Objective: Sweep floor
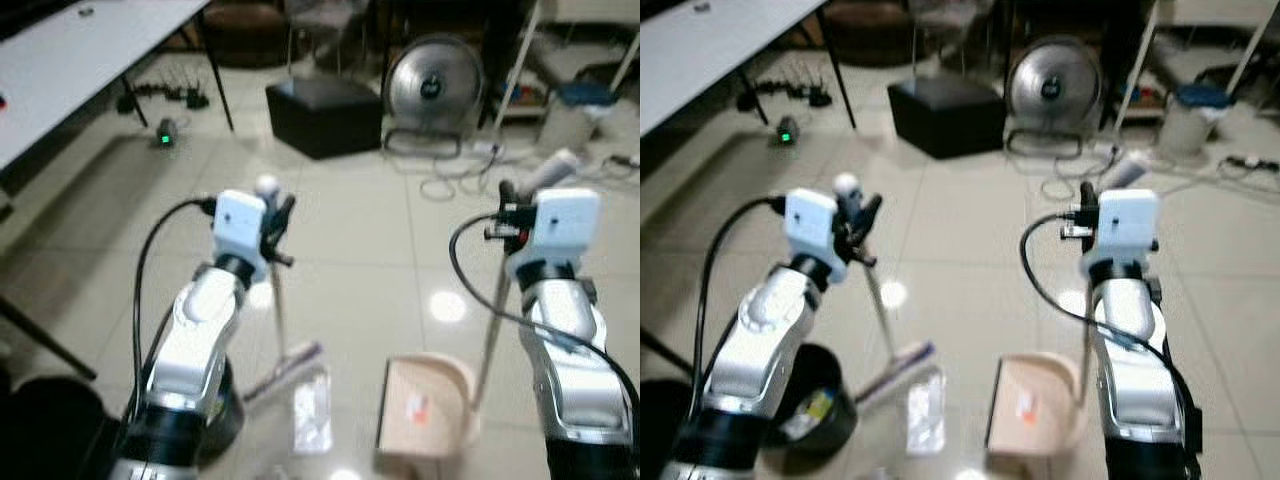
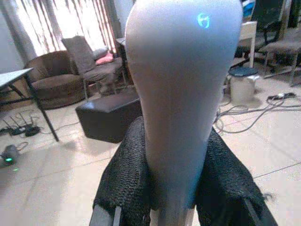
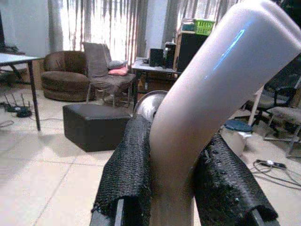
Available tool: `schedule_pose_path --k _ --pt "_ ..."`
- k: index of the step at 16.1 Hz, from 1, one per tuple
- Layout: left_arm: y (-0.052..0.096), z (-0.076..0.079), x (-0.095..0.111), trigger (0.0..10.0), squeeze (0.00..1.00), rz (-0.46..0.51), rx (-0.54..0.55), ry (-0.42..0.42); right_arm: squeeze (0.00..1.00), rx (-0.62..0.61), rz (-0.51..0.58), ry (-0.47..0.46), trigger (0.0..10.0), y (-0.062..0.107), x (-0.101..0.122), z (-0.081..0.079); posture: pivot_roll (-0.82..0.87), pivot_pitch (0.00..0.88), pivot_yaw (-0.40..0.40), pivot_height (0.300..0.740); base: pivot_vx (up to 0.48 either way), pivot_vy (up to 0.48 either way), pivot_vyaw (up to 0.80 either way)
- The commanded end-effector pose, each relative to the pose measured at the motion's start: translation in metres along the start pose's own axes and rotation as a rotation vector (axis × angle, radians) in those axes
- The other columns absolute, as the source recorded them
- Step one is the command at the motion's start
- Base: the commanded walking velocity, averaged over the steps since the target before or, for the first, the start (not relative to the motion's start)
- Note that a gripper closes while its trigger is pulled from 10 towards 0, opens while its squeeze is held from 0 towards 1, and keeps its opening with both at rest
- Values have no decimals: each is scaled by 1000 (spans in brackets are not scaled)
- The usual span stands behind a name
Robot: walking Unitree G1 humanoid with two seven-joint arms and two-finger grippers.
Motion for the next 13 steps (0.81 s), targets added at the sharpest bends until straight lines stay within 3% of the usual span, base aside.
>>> schedule_pose_path --k 1,2,4,5,6,10,13 --pt "-1 1 6 5373 0 35 0 9 0 -22 24 16 10000 -1 4 4 -78 54 68 740 0 0 0" --pt "-4 3 4 0 0 31 7 44 0 -38 17 4 10000 -2 1 6 -62 73 65 740 0 0 0" --pt "-10 8 7 0 0 55 3 53 0 -41 19 -3 10000 -6 -2 7 -51 92 65 740 0 0 0" --pt "-12 8 8 9529 0 75 37 44 0 -29 38 -3 10000 -7 -1 5 -51 110 69 740 0 0 0" --pt "-17 7 6 10000 0 81 99 37 0 -20 42 0 10000 -11 -3 3 -46 151 69 740 0 0 0" --pt "-28 11 1 10000 0 80 142 18 0 9 70 51 10000 -19 -4 0 -26 219 66 740 0 0 0" --pt "-36 13 -7 10000 0 70 186 51 0 5 177 118 10000 -25 0 0 21 281 86 740 0 0 0"
Point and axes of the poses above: a point about 5 cm out from each wrist's last joint towards the gripper, its own y axis pointing back from the gripper into the wrist, its own x axis along the axis of the wrist's last joint, z = x × y, the point moved 1 cm from there along -y, pointing out of the wrist towards the gripper, and after that the axes turned 1 degree about -y, right-handed, at the moved point
